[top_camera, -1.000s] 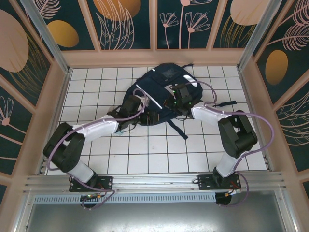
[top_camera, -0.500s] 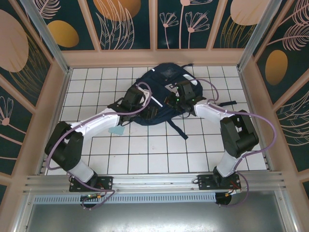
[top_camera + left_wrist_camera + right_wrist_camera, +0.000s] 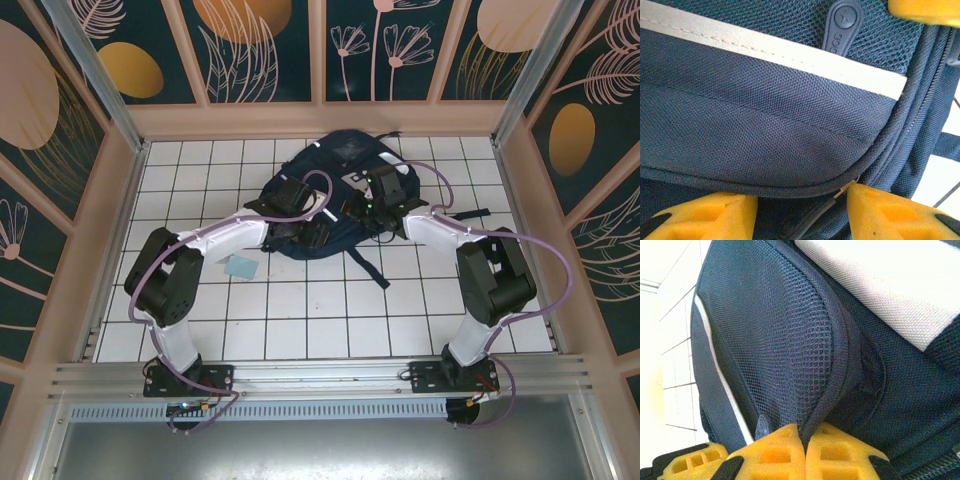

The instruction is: Pack books, pencil case, and school supplies into a backpack

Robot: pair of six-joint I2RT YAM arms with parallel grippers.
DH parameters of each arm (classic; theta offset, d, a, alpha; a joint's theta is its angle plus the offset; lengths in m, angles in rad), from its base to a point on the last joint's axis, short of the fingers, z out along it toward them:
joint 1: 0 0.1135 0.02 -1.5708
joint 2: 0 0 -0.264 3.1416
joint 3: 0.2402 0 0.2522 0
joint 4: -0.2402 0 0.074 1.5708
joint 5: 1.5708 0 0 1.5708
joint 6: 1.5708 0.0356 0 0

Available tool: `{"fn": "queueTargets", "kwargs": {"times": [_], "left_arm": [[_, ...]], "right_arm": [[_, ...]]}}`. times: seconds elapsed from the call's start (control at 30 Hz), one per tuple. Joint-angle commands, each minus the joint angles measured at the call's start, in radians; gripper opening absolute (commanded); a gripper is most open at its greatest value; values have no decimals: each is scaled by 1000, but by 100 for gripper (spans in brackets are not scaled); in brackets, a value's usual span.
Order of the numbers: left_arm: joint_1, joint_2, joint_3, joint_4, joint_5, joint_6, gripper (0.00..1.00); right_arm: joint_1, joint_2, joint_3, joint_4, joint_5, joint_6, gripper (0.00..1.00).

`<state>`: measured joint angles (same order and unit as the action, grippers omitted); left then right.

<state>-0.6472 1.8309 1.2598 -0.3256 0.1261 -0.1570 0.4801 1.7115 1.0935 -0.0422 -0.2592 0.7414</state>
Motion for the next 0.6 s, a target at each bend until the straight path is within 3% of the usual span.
{"fn": "queueTargets", "kwargs": {"times": [0.0, 0.17, 0.3, 0.43, 0.57], "left_arm": [[1, 44, 27, -71, -2, 29, 46], [1, 68, 34, -90, -29, 23, 21], [1, 47, 35, -70, 22, 16, 2], [8, 21, 41, -58, 122, 10, 0], [34, 7, 44, -101, 47, -12, 0]], "right_arm": [[-2, -35, 57, 93, -70, -37, 0], [-8, -32, 57, 99, -75, -39, 0], [-13, -30, 48, 104, -70, -43, 0], [-12, -27, 20, 110, -28, -44, 0], [-13, -35, -27, 142, -35, -27, 0]]}}
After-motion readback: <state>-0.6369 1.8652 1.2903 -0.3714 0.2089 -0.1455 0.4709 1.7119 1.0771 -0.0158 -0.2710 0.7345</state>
